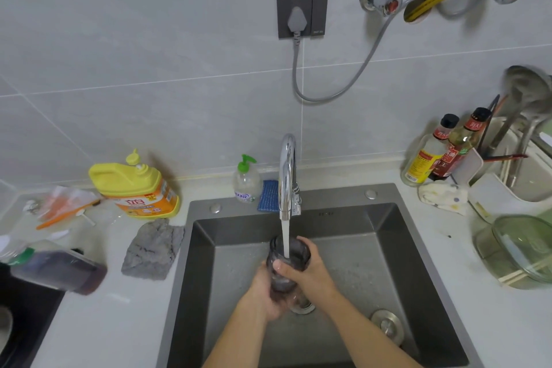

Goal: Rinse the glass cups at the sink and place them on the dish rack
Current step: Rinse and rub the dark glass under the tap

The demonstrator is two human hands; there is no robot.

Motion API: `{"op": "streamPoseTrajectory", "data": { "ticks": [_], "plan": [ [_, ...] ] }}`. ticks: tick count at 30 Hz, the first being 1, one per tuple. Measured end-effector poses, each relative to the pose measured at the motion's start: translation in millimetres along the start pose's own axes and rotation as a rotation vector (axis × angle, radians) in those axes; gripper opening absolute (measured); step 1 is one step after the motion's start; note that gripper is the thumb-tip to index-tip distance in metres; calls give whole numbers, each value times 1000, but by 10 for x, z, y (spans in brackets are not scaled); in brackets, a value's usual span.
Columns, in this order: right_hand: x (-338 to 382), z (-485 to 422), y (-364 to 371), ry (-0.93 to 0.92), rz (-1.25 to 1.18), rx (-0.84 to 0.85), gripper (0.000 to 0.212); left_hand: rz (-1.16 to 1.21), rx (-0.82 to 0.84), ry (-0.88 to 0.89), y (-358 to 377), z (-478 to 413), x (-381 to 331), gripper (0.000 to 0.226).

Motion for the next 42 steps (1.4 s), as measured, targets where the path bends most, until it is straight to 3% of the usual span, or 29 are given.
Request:
{"op": "streamPoseTrajectory", "data": {
  "ticks": [5, 8, 10, 12, 16, 19, 21, 24, 26, 28, 30, 33, 36, 38, 40, 42],
  "plan": [
    [174, -11, 17, -11, 242, -87, 83, -251, -129, 209, 65, 5, -72, 62],
    [216, -19, -11, -13, 425, -136, 53, -382, -151, 401, 172, 35, -227, 59],
    [239, 3, -76, -43, 477, -147, 45, -442, -204, 469, 155, 50, -289, 55],
    [231, 10, -147, -54, 432, -122, 44, -410, -174, 435, 128, 65, -294, 64],
    [94, -62, -208, -1, 60, -107, 63, -166, 53, 277, 177, 274, -210, 67],
    [109, -39, -112, 103, -99, -120, 44, -92, 98, 216, 155, 280, -122, 68],
    [185, -44, -100, 62, -48, -154, 37, -74, 97, 229, 164, 242, -127, 66],
    [289, -118, -168, -62, 247, -252, 48, -218, -15, 293, 151, 111, -156, 69],
    [304, -157, -180, -80, 299, -243, 49, -277, -46, 325, 126, 13, -152, 77],
    [266, -163, -149, -52, 166, -173, 40, -256, 8, 299, 118, -3, -146, 82],
    [185, -117, -88, 17, -97, -126, 27, -169, 52, 284, 94, 70, -177, 71],
    [37, -37, 53, 195, -380, -106, 42, -115, 103, 265, 153, 146, -180, 60],
    [-23, -48, 67, 236, -215, -135, 69, -293, -46, 299, 158, 184, -195, 71],
    [-21, -35, 81, 208, -63, -113, 74, -340, -180, 346, 75, 108, -245, 72],
    [2, 2, 103, 149, -11, -68, 78, -346, -212, 387, 15, -27, -272, 80],
    [68, 44, 99, 88, -111, -49, 75, -298, -175, 386, 10, -100, -256, 85]
  ]
}}
Point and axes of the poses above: each hand's wrist, its own z-axis away from the middle knuckle, its own y-axis out of the palm, x = y × z, the point moved 7 cm from there along -z, towards the middle knuckle, and after that the axes turned 7 degrees about -z, right-handed, at the moved point
